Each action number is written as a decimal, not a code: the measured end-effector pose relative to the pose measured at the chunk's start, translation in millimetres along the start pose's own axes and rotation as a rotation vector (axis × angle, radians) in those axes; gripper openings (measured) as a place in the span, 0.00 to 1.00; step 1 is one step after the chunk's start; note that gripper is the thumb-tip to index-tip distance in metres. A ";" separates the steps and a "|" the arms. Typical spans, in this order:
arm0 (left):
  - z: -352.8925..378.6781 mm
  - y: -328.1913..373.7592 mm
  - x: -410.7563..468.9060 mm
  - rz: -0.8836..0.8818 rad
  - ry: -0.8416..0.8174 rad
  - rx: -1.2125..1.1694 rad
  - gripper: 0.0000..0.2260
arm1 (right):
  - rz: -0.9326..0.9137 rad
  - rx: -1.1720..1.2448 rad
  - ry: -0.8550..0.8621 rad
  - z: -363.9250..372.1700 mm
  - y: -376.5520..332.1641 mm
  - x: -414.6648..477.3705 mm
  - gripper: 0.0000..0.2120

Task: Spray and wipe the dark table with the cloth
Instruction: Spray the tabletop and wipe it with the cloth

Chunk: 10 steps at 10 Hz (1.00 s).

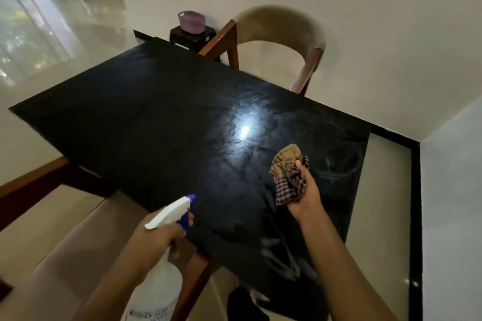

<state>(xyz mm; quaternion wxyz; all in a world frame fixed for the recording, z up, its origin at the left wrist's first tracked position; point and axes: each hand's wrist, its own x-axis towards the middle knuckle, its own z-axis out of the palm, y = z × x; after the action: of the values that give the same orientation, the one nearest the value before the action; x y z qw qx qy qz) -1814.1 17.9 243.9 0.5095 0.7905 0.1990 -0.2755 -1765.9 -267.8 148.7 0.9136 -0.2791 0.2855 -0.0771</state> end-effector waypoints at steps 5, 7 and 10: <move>34.0 -58.4 -49.5 -0.042 0.134 -0.030 0.15 | -0.146 -0.275 0.119 -32.8 23.4 -58.5 0.10; 22.5 -85.3 -37.5 0.019 0.224 -0.114 0.13 | -0.511 -1.218 0.129 -38.3 62.1 -59.1 0.20; 14.8 -88.1 -33.7 0.340 0.362 -0.192 0.15 | -0.849 -2.122 -0.744 -39.1 169.2 -49.4 0.25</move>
<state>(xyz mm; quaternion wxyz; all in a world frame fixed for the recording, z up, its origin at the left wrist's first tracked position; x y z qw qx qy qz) -1896.0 38.5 199.2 0.5772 0.7971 0.1762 -0.0199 -1831.8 -130.4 52.0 0.1569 -0.9692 -0.1893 -0.0132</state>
